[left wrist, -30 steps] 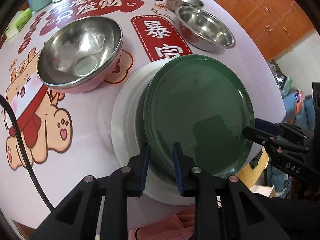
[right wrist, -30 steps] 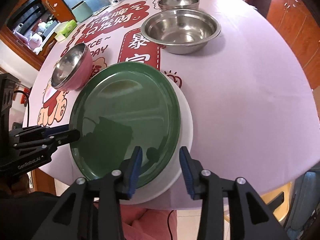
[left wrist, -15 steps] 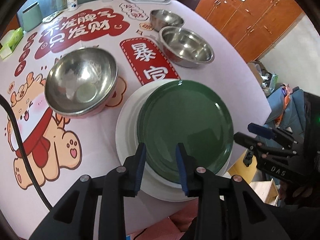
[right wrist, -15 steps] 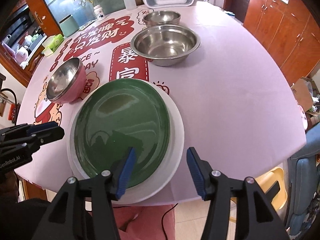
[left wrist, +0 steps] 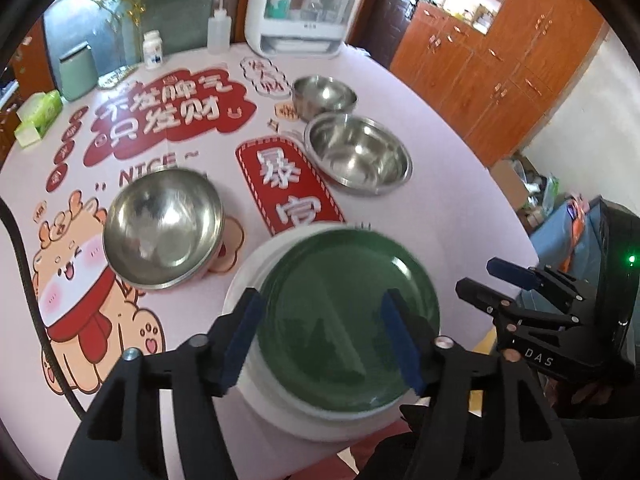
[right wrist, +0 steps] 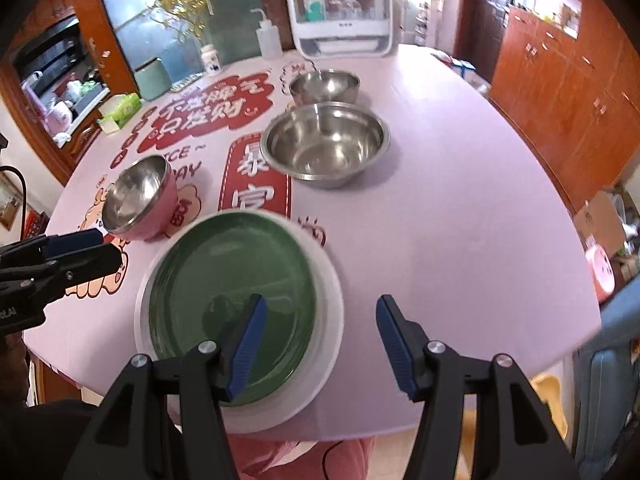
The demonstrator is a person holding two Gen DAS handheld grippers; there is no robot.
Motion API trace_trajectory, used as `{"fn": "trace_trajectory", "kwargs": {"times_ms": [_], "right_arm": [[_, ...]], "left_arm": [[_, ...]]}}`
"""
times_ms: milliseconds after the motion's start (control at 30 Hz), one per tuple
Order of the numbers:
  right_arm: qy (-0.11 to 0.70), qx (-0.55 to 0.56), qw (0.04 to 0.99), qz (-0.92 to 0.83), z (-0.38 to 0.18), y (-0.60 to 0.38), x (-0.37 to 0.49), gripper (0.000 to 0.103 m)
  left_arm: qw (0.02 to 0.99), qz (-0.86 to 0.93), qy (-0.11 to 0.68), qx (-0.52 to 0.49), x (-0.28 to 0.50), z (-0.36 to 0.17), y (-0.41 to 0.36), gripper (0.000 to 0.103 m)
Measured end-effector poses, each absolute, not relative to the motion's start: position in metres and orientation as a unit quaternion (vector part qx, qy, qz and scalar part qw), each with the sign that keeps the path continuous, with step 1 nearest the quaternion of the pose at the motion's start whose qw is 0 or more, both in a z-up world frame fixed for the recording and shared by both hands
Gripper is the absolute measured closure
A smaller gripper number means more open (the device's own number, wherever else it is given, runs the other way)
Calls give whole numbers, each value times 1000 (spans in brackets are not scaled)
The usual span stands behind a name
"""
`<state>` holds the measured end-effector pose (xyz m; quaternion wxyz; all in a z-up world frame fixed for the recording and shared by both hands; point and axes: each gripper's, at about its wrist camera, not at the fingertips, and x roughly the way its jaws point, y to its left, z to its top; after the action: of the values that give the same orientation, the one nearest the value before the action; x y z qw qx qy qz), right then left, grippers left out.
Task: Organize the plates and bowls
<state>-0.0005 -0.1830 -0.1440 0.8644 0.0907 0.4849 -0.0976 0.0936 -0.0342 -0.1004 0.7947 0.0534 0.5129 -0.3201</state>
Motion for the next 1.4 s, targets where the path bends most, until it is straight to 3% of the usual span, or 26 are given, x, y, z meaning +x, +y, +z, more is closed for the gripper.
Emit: {"fn": "trace_trajectory", "kwargs": {"times_ms": [233,333,1400], "right_arm": [[475,72,876,-45,-131,-216,14,46],[473,60,879,-24,-129,-229,21,46],[452,-25,887,96,-139,-309,124,46]], "left_arm": [[820,-276,500,39,91,-87,-66,38],[829,-253,497,34,90,-85,-77,31],[858,-94,500,-70,153,-129,-152,25]]}}
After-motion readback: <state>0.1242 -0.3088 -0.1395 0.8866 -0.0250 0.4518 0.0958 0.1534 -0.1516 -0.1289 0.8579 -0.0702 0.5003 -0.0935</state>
